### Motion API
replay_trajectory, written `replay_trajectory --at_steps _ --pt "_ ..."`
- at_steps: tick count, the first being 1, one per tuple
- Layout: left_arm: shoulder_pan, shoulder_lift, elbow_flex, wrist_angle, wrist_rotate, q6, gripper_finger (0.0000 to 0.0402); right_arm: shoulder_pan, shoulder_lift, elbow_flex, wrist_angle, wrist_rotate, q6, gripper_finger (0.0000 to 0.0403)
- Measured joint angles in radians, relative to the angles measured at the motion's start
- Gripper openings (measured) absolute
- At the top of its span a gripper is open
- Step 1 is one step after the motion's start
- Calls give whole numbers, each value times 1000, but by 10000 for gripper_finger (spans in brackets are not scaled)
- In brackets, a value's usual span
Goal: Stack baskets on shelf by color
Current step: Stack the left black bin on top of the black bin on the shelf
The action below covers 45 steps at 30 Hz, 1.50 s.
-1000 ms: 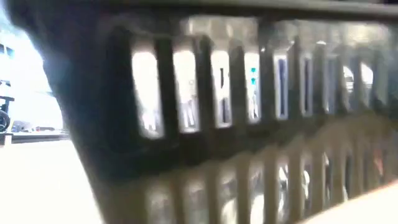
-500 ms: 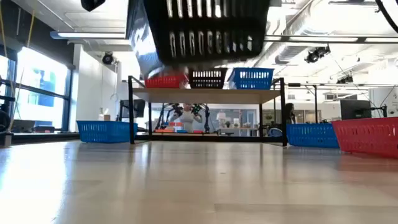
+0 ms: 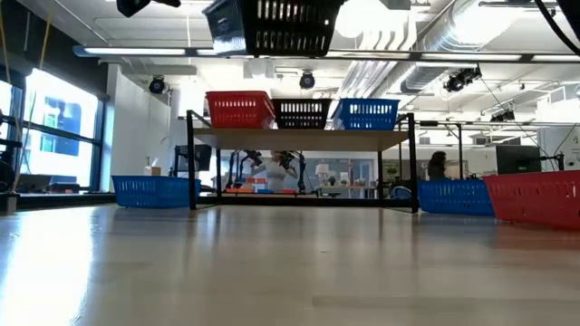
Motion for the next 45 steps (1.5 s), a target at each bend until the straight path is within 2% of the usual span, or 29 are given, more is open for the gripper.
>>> replay_trajectory --at_steps 14,25,31,36,45 --pt "3 0 0 0 -6 0 69 -154 -109 -1 -42 113 -270 0" --pt "3 0 0 0 -94 0 69 -272 -147 -2 -42 116 -420 0" --pt "3 18 0 0 -172 3 69 -334 -147 -2 -41 109 -488 0" --pt "3 45 0 0 -226 67 69 -405 -160 -2 -42 108 -555 0" --pt "24 70 0 1 -385 82 69 -509 -182 -2 -42 97 -681 0"
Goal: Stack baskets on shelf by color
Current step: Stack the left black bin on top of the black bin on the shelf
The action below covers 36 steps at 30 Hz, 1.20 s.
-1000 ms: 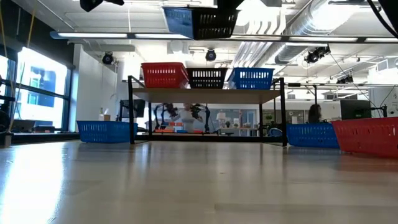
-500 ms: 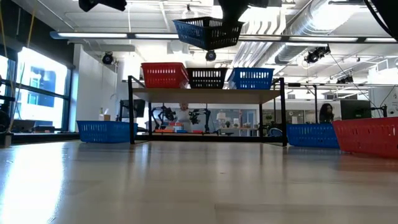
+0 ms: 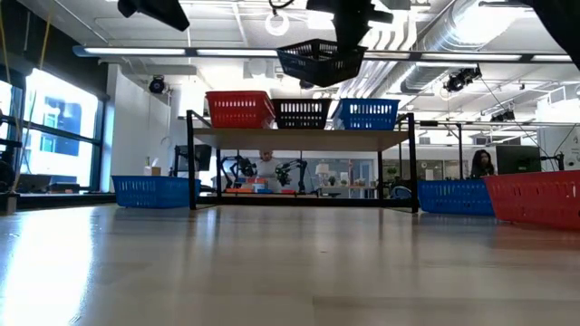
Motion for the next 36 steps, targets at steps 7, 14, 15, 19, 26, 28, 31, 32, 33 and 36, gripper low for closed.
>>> replay_trajectory --at_steps 7,14,15,19,26,28,31,32,33,36 --pt "85 0 0 0 -9 0 69 -35 -47 0 0 2 -31 0" --pt "158 0 0 0 6 -3 69 -16 -99 -6 3 32 -19 0" --pt "166 0 0 0 13 -4 69 -10 -110 -23 5 40 -11 0" --pt "192 0 0 0 42 -3 69 10 -198 -187 2 69 76 0" --pt "217 0 0 1 52 3 69 15 -435 -475 195 61 247 0" --pt "224 0 0 1 53 3 69 14 -492 -546 274 59 284 0" --pt "236 0 0 4 52 3 69 0 -564 -634 397 51 342 0" --pt "238 0 0 10 52 3 69 -8 -582 -659 441 41 355 0" --pt "241 0 0 18 53 3 69 -17 -596 -682 487 32 356 0" --pt "241 0 0 55 53 -1 69 -48 -614 -730 608 -20 356 0"
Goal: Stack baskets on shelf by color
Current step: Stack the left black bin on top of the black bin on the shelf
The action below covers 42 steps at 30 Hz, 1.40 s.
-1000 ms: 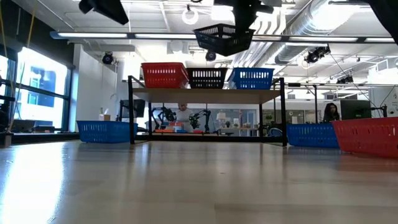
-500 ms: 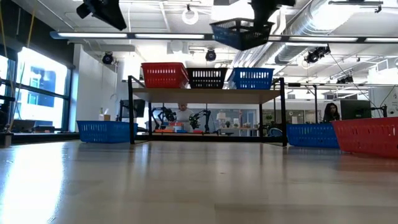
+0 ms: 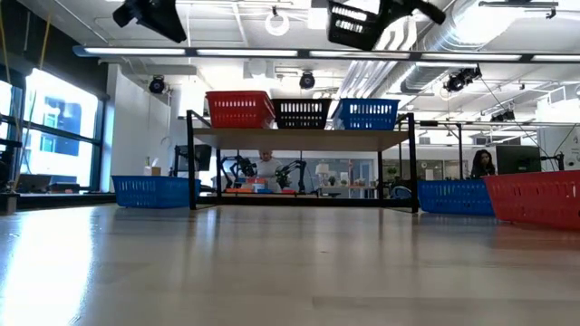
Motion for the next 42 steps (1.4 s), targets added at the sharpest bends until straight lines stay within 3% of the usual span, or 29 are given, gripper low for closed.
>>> replay_trajectory --at_steps 14,21,32,42 --pt "18 11 0 50 -15 82 69 -95 103 -41 393 -212 2 0" --pt "53 39 0 50 -3 168 69 -102 206 63 351 -269 17 0" --pt "86 68 0 49 0 181 69 -134 374 331 -25 -345 80 0" --pt "98 68 0 49 -1 216 69 -133 466 340 -108 -419 133 0"
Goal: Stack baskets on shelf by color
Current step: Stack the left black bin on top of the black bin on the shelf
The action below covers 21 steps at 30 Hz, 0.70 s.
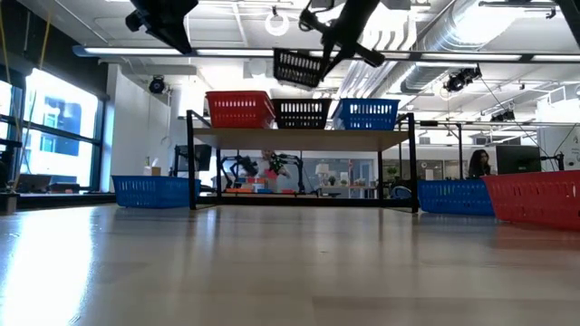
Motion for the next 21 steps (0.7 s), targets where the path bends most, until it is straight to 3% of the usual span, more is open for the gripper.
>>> replay_trajectory --at_steps 21 --pt "0 0 0 -9 2 8 69 0 61 -1 -51 2 6 0"
